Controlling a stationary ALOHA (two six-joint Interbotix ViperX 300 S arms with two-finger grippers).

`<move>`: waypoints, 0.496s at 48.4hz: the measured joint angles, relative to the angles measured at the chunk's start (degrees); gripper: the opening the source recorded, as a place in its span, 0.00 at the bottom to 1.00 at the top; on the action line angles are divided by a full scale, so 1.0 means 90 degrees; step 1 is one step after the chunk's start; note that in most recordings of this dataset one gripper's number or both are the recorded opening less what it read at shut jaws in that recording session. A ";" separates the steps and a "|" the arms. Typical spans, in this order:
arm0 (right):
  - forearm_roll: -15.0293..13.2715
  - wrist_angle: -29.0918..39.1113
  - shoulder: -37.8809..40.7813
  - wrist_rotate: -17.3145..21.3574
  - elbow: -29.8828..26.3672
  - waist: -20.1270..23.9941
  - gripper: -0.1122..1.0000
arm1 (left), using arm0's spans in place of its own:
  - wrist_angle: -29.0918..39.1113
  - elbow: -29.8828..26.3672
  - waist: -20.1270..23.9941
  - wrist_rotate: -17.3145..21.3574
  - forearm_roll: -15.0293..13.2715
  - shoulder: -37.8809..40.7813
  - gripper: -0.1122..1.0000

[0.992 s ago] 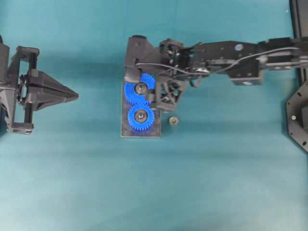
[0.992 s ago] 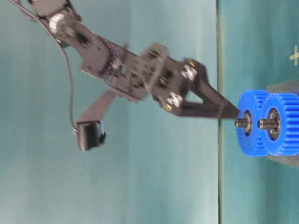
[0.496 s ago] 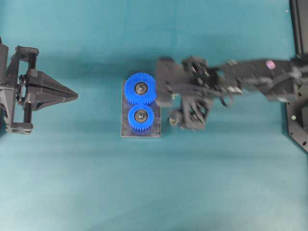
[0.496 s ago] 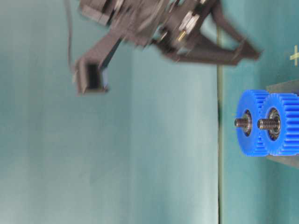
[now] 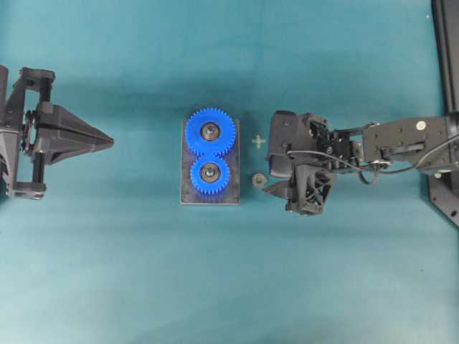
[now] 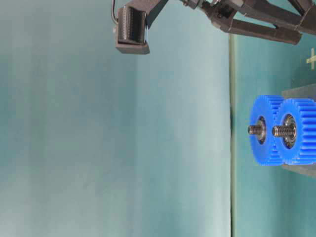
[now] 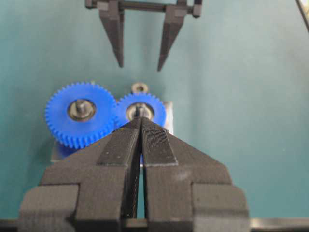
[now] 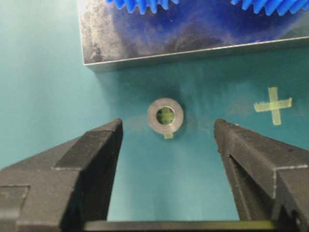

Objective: Insert the washer onto the shaft.
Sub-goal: 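Move the right gripper to the lower silver washer and grasp it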

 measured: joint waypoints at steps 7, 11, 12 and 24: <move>0.0000 -0.0098 0.0342 0.0000 -0.0010 0.0029 0.79 | 0.0000 0.0000 0.0000 0.0000 -0.0010 0.0010 0.10; 0.0000 -0.0195 0.0479 0.0000 -0.0020 0.0039 0.79 | 0.0000 0.0000 0.0000 0.0000 0.0000 0.0020 0.10; 0.0000 -0.0225 0.0518 0.0000 -0.0029 0.0039 0.79 | 0.0000 0.0000 0.0000 0.0000 0.0000 0.0020 0.10; 0.0000 -0.0557 0.0820 0.0000 -0.0117 0.0039 0.79 | 0.0000 0.0000 0.0000 0.0000 -0.0010 0.0039 0.10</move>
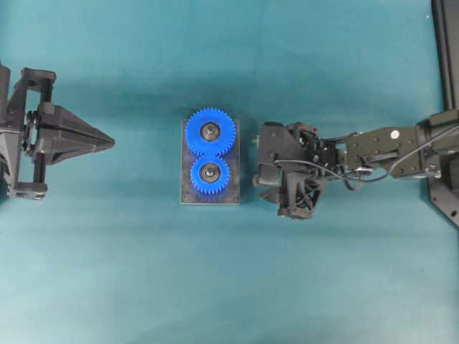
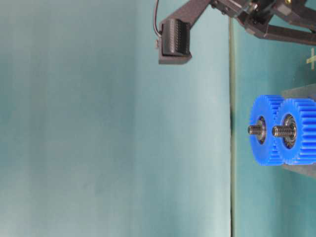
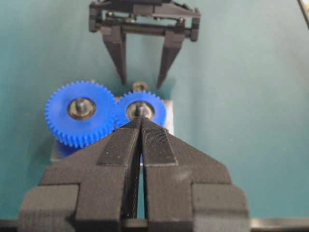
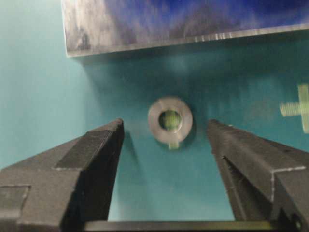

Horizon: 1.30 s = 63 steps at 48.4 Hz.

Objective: Insert the washer onto the shaft.
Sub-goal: 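Move the right gripper to the lower silver washer and grasp it, then carry the washer over the lower blue gear's shaft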

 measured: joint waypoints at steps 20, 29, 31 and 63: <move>-0.0010 0.0146 0.0068 0.0000 -0.0098 -0.0010 0.69 | 0.0000 0.0000 0.0000 0.0000 0.0000 0.0010 0.10; -0.0010 0.0430 0.0049 0.0000 -0.0146 -0.0010 0.57 | 0.0000 0.0000 0.0000 0.0000 0.0010 0.0020 0.10; -0.0010 0.0508 0.0049 0.0000 -0.0166 -0.0020 0.53 | 0.0000 0.0000 0.0000 0.0000 0.0010 0.0020 0.10; -0.0020 0.1172 -0.0332 0.0000 -0.0439 0.0029 0.40 | 0.0000 -0.0010 0.0000 0.0000 0.0010 0.0010 0.10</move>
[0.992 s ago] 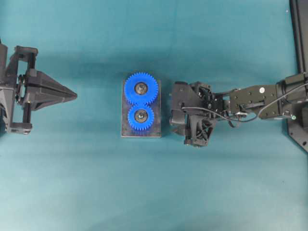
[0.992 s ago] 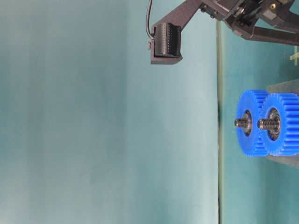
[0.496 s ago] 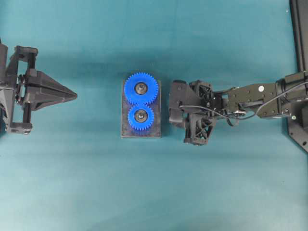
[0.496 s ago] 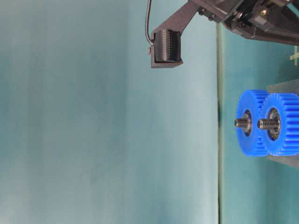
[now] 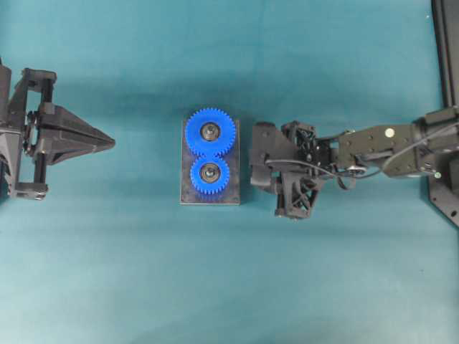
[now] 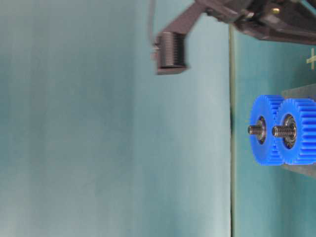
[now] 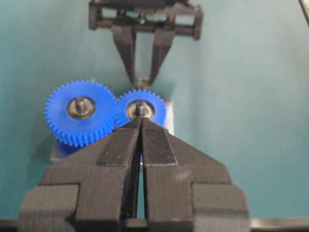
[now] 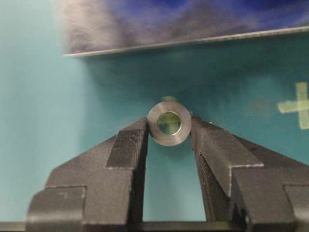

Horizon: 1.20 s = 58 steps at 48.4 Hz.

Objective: Insert the washer onto the shaft.
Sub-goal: 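Carry the washer over the lower blue gear's shaft, then press the washer down onto the lower shaft with the right gripper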

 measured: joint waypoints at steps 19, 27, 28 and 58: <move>-0.0088 0.0615 -0.0488 -0.0010 -0.0645 -0.0020 0.40 | 0.0000 0.0010 0.0000 0.0000 0.0000 0.0010 0.10; -0.0137 0.0615 -0.0352 -0.0107 -0.1035 -0.0020 0.40 | 0.0000 0.0010 0.0000 0.0000 0.0000 0.0010 0.10; -0.0146 0.0615 -0.0303 -0.0137 -0.1084 -0.0010 0.40 | 0.0000 0.0010 0.0000 0.0000 0.0000 0.0000 0.10; -0.0146 0.0596 0.0234 -0.0498 -0.1680 -0.0010 0.40 | 0.0000 0.0000 0.0000 -0.0117 0.0000 0.0010 0.10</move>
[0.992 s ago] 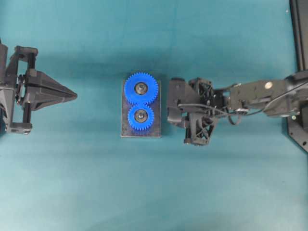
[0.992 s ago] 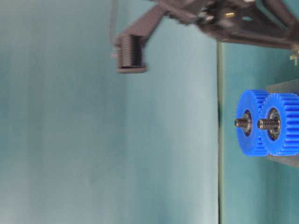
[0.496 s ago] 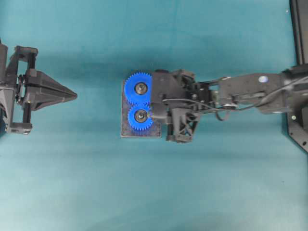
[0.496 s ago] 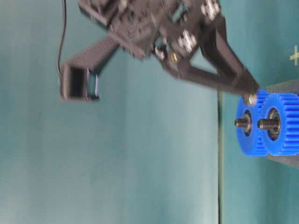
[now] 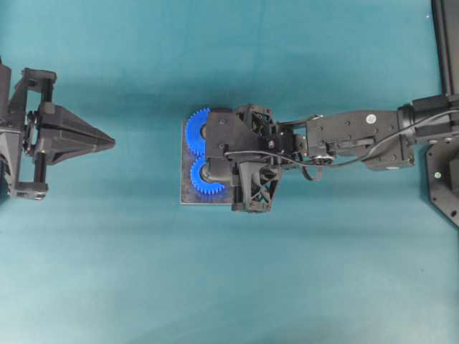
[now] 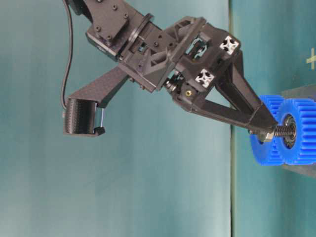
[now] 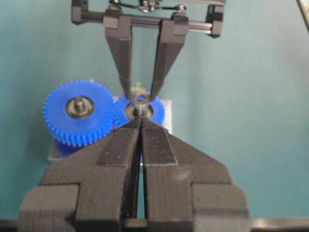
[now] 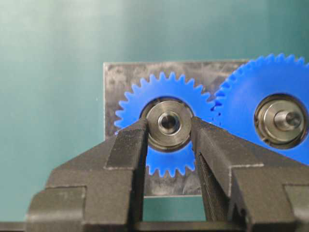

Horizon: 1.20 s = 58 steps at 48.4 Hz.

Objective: Insert the washer onto the shaft.
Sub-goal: 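Press the washer down onto the lower shaft with the right gripper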

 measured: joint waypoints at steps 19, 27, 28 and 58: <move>-0.0010 -0.0010 0.0127 -0.0020 -0.0039 0.0010 0.40 | -0.0010 -0.0010 0.0000 -0.0049 0.0000 0.0000 0.10; -0.0010 0.0000 0.0156 -0.0020 -0.0059 0.0010 0.40 | -0.0010 -0.0010 0.0000 -0.0049 0.0000 0.0000 0.10; -0.0010 0.0000 0.0156 -0.0020 -0.0059 0.0010 0.40 | -0.0010 0.0000 0.0000 -0.0049 0.0000 0.0000 0.10; -0.0010 0.0020 0.0283 -0.0010 -0.0098 0.0000 0.40 | -0.0039 0.0000 0.0000 -0.0049 0.0000 0.0000 0.10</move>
